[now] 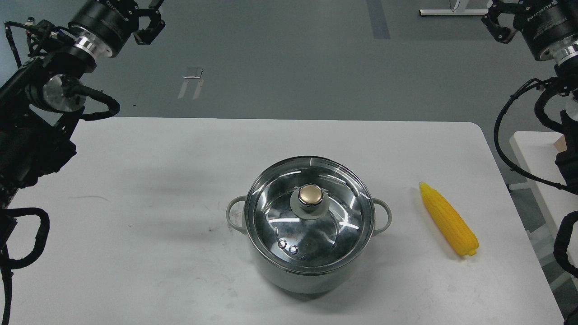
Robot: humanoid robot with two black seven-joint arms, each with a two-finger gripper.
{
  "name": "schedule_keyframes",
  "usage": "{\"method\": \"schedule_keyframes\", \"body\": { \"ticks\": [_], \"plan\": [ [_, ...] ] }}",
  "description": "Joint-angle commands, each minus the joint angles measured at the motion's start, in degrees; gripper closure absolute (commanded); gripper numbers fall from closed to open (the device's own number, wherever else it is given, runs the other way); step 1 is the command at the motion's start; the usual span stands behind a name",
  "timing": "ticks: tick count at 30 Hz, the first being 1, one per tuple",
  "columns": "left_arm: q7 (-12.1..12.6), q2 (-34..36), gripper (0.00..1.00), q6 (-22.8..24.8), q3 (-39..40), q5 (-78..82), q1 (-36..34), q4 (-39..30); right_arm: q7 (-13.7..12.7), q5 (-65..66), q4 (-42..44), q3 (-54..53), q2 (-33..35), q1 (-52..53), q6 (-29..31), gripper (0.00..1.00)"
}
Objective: Open pot and put corn in
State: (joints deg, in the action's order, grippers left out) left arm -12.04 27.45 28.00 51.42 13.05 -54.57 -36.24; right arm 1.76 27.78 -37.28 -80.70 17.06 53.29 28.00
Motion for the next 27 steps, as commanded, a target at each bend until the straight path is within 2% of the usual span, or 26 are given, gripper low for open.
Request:
{"method": "schedule_keyframes", "body": {
  "ticks": [1, 3, 11, 18, 20, 23, 25, 26, 27],
  "plan": [
    [-0.2, -0.1, 0.02, 0.0, 0.3, 0.0, 0.5, -0.3, 0.0, 0.0, -0.1, 0.0, 0.2, -0.3, 0.0, 0.0],
    [-0.6, -0.1, 0.02, 0.0, -0.2, 0.0, 0.7, -0.4, 0.0, 0.0, 0.0, 0.0, 0.2, -0.4, 0.0, 0.0],
    [0.3, 0.1, 0.02, 0.0, -0.1, -0.7, 0.2, 0.3, -0.1, 0.0, 0.1, 0.0, 0.1, -0.6, 0.0, 0.0],
    [-1.0, -0.6, 0.02, 0.0, 0.0, -0.5, 1.5, -0.8, -0.1, 0.0, -0.2, -0.2, 0.2, -1.2, 0.0, 0.0],
    [-3.0, -0.6, 0.02, 0.0, -0.4, 0.3, 3.5, -2.3, -0.1, -0.1, -0.5, -0.8, 0.4, -1.8, 0.0, 0.0],
    [-4.6, 1.1, 0.03, 0.0, -1.1, 3.9, 6.0, -9.5, 0.0, -0.2, -1.6, -1.0, 0.6, -2.9, 0.0, 0.0],
    [-4.6, 5.9, 0.06, -0.5, -1.1, 10.0, 9.3, -20.5, 0.0, -0.2, -2.7, -1.0, 0.9, -4.0, 0.0, 0.0],
    [-4.6, 7.3, 0.07, -1.4, -1.1, 11.9, 10.2, -23.7, 0.0, -0.2, -2.8, -1.0, 0.9, -4.2, 0.0, 0.0],
    [-4.6, 9.5, 0.07, -3.0, -1.1, 15.5, 11.9, -30.3, 0.0, -0.2, -3.0, -1.0, 0.9, -4.6, 0.0, 0.0]
  ]
}}
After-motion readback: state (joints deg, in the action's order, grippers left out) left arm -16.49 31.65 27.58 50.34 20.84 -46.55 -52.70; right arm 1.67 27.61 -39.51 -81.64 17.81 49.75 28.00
